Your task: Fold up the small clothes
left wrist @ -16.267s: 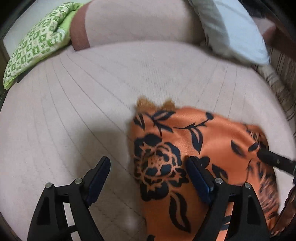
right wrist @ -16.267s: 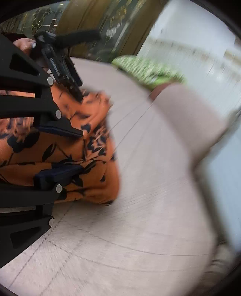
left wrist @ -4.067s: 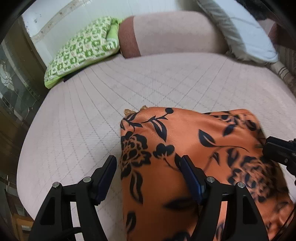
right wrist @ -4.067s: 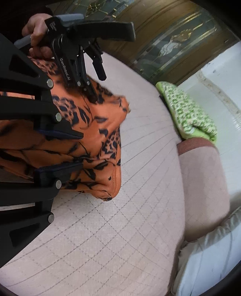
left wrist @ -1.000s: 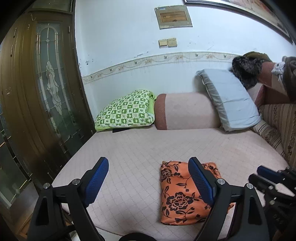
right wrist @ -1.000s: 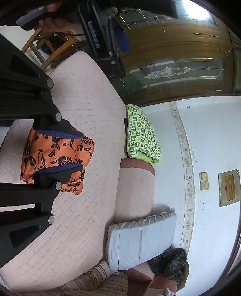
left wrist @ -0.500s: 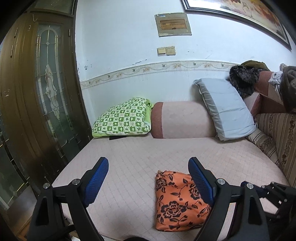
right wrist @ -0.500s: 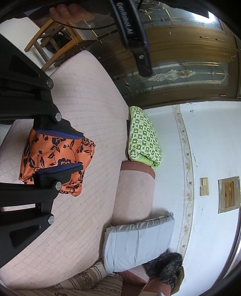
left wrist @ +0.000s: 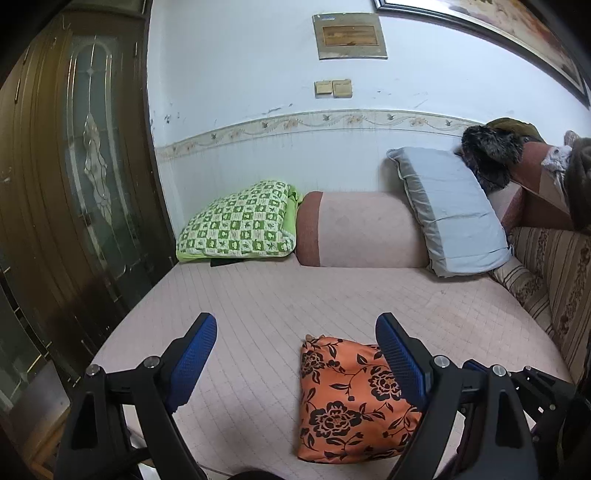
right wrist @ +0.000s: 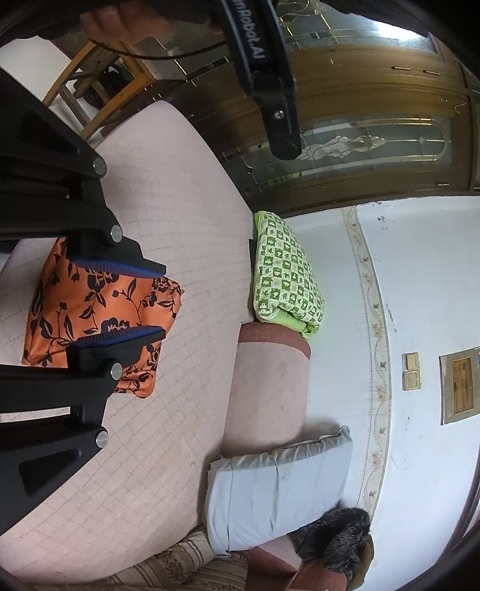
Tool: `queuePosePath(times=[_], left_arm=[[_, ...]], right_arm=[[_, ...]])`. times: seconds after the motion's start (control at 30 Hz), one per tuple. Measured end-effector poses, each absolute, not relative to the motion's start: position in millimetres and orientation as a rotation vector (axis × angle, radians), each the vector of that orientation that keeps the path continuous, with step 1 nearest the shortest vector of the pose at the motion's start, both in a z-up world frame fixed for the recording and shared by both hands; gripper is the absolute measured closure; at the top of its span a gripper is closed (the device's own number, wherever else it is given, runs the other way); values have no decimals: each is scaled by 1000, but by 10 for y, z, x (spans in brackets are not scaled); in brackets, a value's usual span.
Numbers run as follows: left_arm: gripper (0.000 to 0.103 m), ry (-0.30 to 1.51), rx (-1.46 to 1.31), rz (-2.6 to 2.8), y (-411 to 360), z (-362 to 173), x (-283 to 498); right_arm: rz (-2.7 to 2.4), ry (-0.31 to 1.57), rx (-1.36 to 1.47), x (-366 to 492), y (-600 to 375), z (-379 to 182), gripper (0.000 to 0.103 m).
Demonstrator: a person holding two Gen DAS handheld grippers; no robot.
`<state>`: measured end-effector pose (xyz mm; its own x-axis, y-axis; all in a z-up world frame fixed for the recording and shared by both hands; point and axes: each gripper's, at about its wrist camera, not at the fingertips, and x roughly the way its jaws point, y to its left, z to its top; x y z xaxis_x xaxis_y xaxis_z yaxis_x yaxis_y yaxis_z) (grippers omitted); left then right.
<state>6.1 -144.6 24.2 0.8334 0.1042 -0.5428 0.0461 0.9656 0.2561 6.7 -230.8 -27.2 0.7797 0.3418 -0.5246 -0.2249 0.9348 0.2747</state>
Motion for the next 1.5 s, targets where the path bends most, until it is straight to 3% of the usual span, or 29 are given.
queuePosePath(times=[1.5], left_arm=[[15, 653, 240, -138, -1261, -3, 778]], right_arm=[[276, 653, 137, 767, -1990, -521, 73]])
